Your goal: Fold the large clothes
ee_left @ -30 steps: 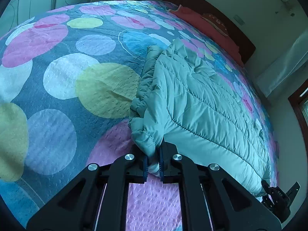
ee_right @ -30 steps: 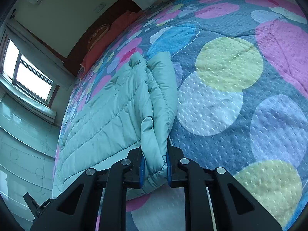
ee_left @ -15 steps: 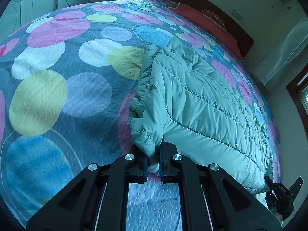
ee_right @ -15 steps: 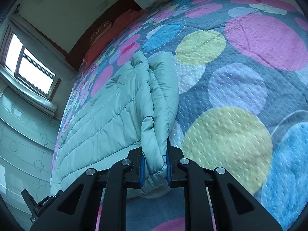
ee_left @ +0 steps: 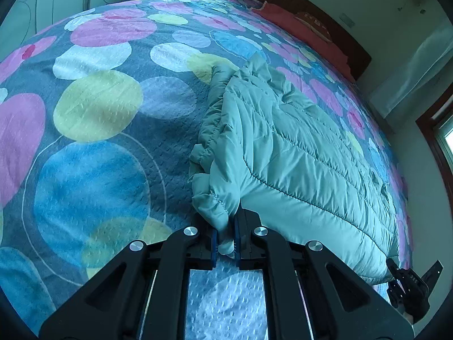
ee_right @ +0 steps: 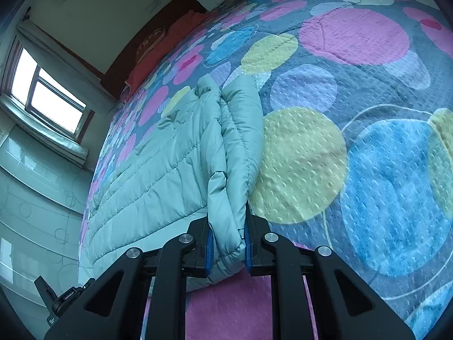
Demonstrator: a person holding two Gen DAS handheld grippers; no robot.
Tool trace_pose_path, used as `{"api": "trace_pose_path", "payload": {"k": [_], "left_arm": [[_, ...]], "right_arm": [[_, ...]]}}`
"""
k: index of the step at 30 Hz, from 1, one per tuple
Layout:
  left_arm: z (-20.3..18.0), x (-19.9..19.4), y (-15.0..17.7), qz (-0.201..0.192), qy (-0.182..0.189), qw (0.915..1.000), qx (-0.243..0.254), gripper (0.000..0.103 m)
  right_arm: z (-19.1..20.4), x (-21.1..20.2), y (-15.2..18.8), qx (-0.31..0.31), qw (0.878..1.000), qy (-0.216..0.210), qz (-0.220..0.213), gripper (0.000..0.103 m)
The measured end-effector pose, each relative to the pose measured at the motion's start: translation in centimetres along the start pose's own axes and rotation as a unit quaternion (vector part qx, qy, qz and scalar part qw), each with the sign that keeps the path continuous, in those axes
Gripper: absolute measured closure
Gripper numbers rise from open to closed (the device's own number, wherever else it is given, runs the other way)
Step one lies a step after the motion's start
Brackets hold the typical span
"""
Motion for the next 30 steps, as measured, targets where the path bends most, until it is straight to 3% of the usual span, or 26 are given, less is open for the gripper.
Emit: {"api": "trace_pose_path", "payload": {"k": [19, 27, 30], "left_arm": [[1.2, -0.8, 2.6, 0.005, -0.006, 0.9997, 0.022, 0.094], [1.7, -0.9, 2.7, 0.005, -0.017, 0.9994, 0.030, 0.081], [2.3, -1.1, 2.6, 0.002, -0.025, 0.9993, 0.028, 0.071]], "right_arm": [[-1.5, -0.9, 1.7, 0.018, 1.000, -0.010, 0.013, 0.086], [-2.1, -1.2, 1.9, 0.024, 0.999, -0.015, 0.015, 0.081], [-2.5, -1.6, 2.0, 0.029, 0.999, -0.019, 0.012, 0.080]]}}
Point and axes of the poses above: each gripper's, at about its wrist camera, not at the fingertips, and x roughly the way its jaws point, z to its left, y to its underside, the point moved 9 cm from there along x, roughly the way its jaws point, and after that the axes turned 13 degrees about -y, right-handed, at the moved point
